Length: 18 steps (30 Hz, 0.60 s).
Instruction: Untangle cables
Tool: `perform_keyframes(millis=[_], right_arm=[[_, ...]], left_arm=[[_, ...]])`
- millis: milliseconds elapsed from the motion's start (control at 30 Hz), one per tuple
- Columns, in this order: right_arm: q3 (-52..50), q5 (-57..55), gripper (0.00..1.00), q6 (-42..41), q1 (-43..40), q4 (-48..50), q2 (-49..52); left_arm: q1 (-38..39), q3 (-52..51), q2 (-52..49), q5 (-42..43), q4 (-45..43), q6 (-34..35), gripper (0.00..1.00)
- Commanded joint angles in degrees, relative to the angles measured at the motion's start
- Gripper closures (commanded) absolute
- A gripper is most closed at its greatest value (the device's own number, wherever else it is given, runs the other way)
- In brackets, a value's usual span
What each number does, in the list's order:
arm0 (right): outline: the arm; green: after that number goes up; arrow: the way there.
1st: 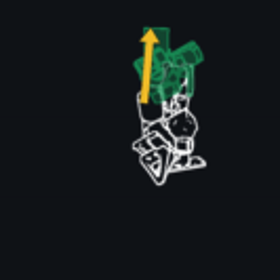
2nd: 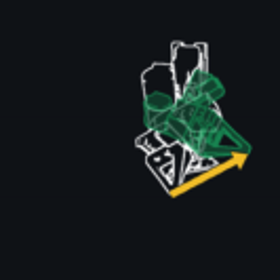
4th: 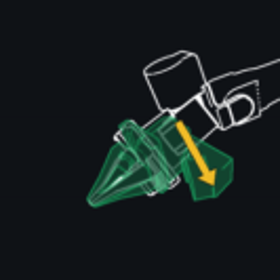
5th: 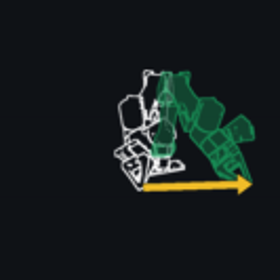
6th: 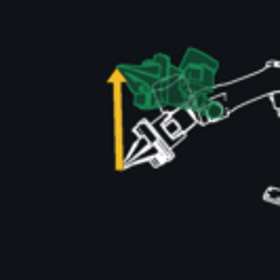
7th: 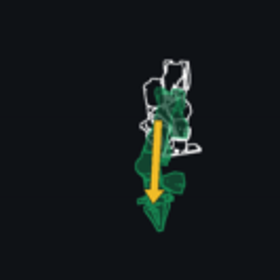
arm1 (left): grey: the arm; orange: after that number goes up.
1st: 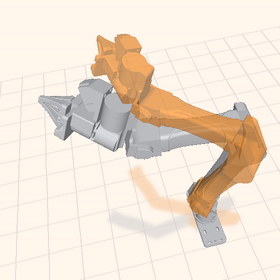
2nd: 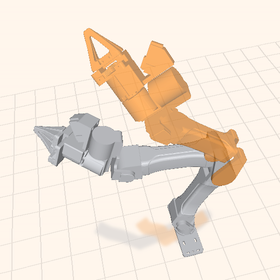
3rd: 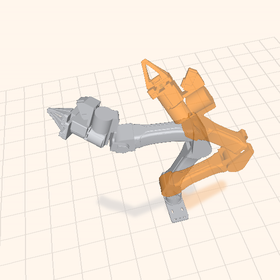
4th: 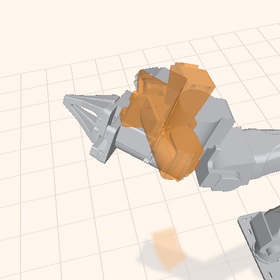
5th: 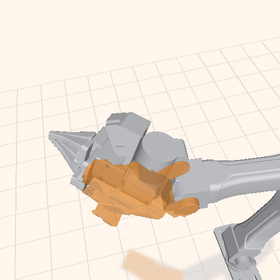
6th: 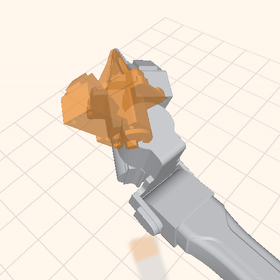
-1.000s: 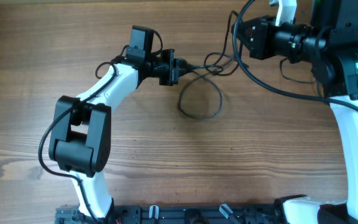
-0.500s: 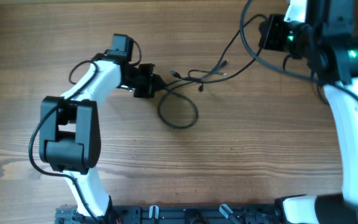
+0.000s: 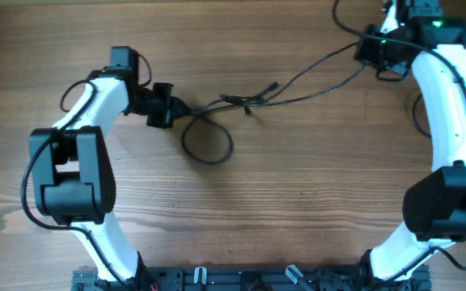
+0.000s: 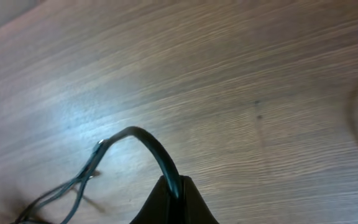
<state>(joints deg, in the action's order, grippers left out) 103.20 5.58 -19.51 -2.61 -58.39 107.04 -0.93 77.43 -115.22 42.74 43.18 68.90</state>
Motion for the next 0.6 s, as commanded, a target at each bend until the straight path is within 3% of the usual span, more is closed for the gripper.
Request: perform_keyframes(millis=[0,300,433,567], right_arm=[[0.24,-0.42,0.96,-1.05,-4.33,0.94,0.00],[0.26,10.99,0.96,1.70,-14.36,3.98,-0.11],[0.50,22.01,0.96,6.58,-15.41,7.13,-0.59],[1.88,25.20,0.96,6.36,-15.43,10.62,-2.84]], left_arm=[[-3.39,0.15,-0.20,0.46,1.07,-4.44,0.96],[-5.79,0.15,-0.20,0.39,2.97,-6.19,0.96],[-5.62,0.15,-0.20,-0.04,2.97,-7.08,0.96],[-4.94,0.15,-0.20,-1.16,3.91,-7.26,0.96]])
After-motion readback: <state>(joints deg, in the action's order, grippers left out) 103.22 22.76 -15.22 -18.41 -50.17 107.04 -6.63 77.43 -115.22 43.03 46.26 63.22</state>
